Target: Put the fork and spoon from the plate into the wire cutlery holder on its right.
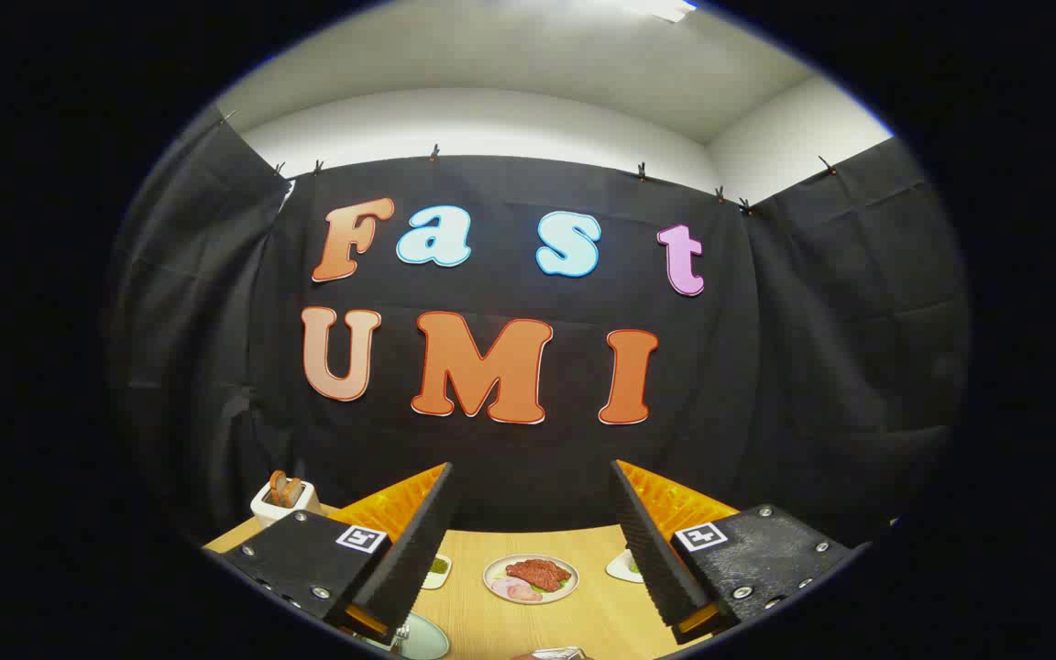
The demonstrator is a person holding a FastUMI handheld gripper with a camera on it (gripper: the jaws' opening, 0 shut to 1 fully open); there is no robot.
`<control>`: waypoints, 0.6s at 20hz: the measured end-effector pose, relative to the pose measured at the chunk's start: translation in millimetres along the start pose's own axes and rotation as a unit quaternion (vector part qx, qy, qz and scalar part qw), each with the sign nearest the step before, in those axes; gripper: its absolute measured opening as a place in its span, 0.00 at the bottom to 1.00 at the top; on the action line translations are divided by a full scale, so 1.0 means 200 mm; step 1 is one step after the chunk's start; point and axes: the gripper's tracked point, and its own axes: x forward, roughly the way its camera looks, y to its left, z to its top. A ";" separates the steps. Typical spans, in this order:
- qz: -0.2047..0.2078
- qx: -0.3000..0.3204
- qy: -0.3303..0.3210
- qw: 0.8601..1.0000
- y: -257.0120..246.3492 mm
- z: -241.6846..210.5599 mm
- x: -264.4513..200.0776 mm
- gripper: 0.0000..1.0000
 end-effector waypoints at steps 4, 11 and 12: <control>0.010 -0.005 0.002 1.000 0.04 -0.01 0.03 0.98; 0.019 -0.006 0.010 1.000 0.07 -0.05 0.04 0.98; 0.020 -0.008 0.012 1.000 0.08 -0.05 0.04 0.98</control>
